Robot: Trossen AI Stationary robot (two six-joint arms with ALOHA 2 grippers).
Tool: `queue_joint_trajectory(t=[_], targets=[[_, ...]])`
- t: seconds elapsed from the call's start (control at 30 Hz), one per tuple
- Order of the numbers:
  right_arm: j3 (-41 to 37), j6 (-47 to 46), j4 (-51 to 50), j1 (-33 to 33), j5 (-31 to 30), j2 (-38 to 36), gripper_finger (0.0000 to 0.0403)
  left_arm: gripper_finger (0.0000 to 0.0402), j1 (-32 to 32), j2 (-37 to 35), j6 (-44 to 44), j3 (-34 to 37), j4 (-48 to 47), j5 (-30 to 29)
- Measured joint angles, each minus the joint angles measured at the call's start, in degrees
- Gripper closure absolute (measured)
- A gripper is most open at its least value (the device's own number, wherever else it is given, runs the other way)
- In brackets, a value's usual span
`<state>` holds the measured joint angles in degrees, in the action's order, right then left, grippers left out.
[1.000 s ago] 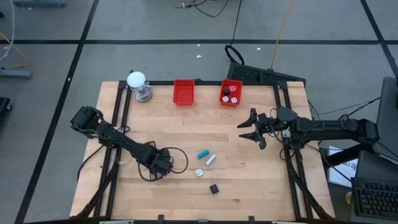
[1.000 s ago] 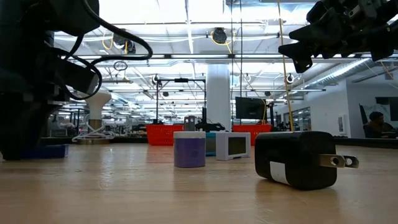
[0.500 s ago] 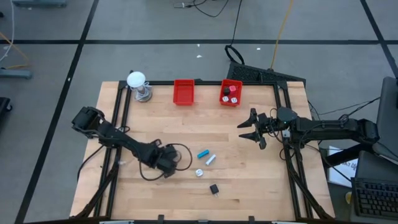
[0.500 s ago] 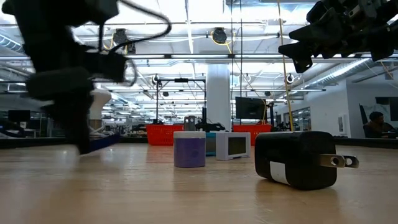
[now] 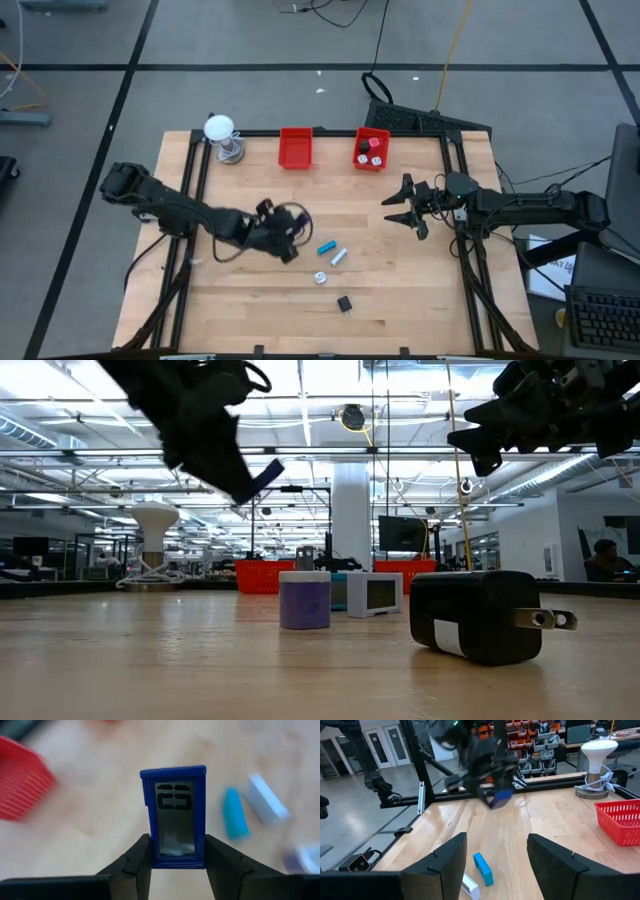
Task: Pick & Place Office items
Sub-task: Put the dark blue digital timer into the left red basket
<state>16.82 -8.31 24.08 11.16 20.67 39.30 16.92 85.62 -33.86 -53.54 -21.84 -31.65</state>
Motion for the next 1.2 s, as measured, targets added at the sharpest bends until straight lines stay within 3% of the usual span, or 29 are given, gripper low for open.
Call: queue_joint_trajectory(t=[0.17, 0.47, 0.7, 0.87, 1.2], targets=[[0.0, -0.01, 0.05, 0.0, -0.02, -0.01, 0.0206, 0.0257, -6.22, -0.71, 6.95, -0.02, 1.15, -4.76], [0.0, 0.37, -0.09, 0.0, -0.02, -0.01, 0.0206, 0.0257, -22.58, -0.74, 18.84, 2.19, 16.44, 3.41], [0.0, 0.45, -0.22, 0.0, -0.02, 0.0, 0.0206, 0.0257, -37.01, -0.74, 10.44, 2.69, 19.13, 4.87], [0.0, 1.59, -0.15, 0.0, -0.04, 0.01, 0.0206, 0.0257, -44.75, 0.84, 6.64, 2.71, 19.91, 9.22], [0.0, 1.89, -0.33, 0.09, -1.88, -0.01, 0.0206, 0.0257, -47.21, 11.27, 4.35, 2.71, 29.85, 13.63]])
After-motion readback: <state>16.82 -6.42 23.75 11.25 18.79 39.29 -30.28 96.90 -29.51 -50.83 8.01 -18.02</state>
